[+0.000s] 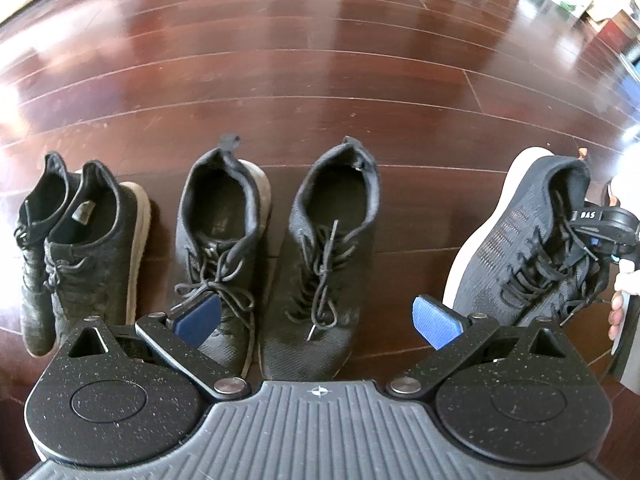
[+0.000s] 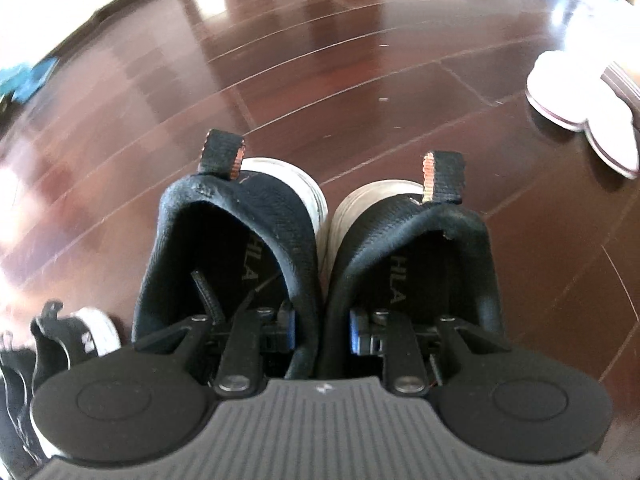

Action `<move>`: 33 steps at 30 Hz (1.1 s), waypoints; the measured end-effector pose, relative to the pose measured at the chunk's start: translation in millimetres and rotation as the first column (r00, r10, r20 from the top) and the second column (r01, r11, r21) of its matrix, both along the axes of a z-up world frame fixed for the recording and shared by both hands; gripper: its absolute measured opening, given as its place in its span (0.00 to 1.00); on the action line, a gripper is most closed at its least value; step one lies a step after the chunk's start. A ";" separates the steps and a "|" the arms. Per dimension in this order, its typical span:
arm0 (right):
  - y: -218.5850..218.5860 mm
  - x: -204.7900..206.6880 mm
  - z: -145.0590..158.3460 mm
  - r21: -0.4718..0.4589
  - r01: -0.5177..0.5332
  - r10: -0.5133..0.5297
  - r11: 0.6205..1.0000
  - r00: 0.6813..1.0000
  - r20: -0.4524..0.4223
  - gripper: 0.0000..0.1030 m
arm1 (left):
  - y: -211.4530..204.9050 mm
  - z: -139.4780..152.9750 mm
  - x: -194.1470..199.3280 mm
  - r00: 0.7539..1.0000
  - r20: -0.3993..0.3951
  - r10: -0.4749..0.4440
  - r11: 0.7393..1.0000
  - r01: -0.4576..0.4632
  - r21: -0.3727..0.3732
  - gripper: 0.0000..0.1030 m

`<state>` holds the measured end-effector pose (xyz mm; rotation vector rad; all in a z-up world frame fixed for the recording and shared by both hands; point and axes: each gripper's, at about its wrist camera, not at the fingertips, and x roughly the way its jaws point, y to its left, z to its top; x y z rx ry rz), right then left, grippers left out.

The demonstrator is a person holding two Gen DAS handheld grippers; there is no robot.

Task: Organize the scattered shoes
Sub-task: 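Lift the black sneaker pair with the right tool toward the white slippers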

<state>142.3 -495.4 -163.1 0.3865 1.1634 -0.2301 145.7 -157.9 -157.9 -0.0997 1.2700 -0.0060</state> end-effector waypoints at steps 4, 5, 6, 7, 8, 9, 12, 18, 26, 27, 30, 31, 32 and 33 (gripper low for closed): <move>-34.1 -22.0 11.6 0.027 0.134 -0.135 0.991 0.991 0.011 0.24 | -11.7 1.8 -2.2 0.999 0.021 -0.029 1.000 0.029 0.002 1.00; -42.5 -27.7 14.3 0.031 0.164 -0.165 0.986 0.986 0.013 0.24 | -12.8 1.6 -2.9 0.999 0.023 -0.034 0.999 0.034 0.002 1.00; -50.0 -32.0 14.6 0.033 0.188 -0.189 0.982 0.982 0.014 0.24 | -16.1 1.0 -4.0 0.999 0.024 -0.045 0.999 0.045 0.003 1.00; -57.5 -36.3 14.9 0.035 0.212 -0.212 0.977 0.977 0.015 0.24 | -20.9 0.3 -5.2 0.998 0.028 -0.061 0.998 0.061 0.006 1.00; -64.9 -40.6 15.2 0.037 0.235 -0.236 0.971 0.972 0.016 0.24 | -25.4 -0.1 -6.2 0.997 0.032 -0.072 0.997 0.072 0.008 1.00; -72.4 -44.9 15.4 0.038 0.259 -0.259 0.965 0.966 0.017 0.24 | -29.8 -0.5 -7.1 0.996 0.036 -0.083 0.997 0.083 0.011 1.00; -95.6 -58.3 16.6 0.043 0.328 -0.329 0.944 0.944 0.020 0.24 | -43.1 -1.5 -10.4 0.993 0.049 -0.108 0.994 0.108 0.009 1.00; -142.0 -77.8 15.3 0.023 0.416 -0.417 0.909 0.909 0.016 0.24 | -77.6 -5.1 -19.6 0.983 0.068 -0.170 0.985 0.170 0.008 1.00; -239.3 -101.9 14.8 0.007 0.530 -0.530 0.848 0.848 -0.004 0.24 | -117.1 -3.6 -25.3 0.982 0.077 -0.170 0.985 0.171 -0.012 1.00; -251.9 -102.2 11.6 0.006 0.539 -0.539 0.842 0.842 -0.007 0.24 | -125.7 -1.7 -26.4 0.982 0.084 -0.171 0.985 0.173 -0.016 1.00; -294.8 -99.3 1.5 0.005 0.568 -0.567 0.823 0.823 -0.018 0.24 | -145.5 1.2 -28.5 0.979 0.096 -0.178 0.984 0.180 -0.012 1.00; -307.6 -98.7 -1.1 0.005 0.576 -0.576 0.817 0.817 -0.021 0.24 | -155.1 1.5 -28.6 0.980 0.095 -0.172 0.985 0.174 -0.008 1.00; -319.6 -98.2 -3.5 0.006 0.585 -0.584 0.811 0.811 -0.024 0.24 | -160.3 1.4 -28.4 0.982 0.093 -0.167 0.986 0.168 -0.007 1.00; -327.8 -97.6 -5.1 0.006 0.591 -0.590 0.807 0.807 -0.026 0.24 | -168.1 0.9 -27.4 0.984 0.087 -0.158 0.987 0.159 -0.006 1.00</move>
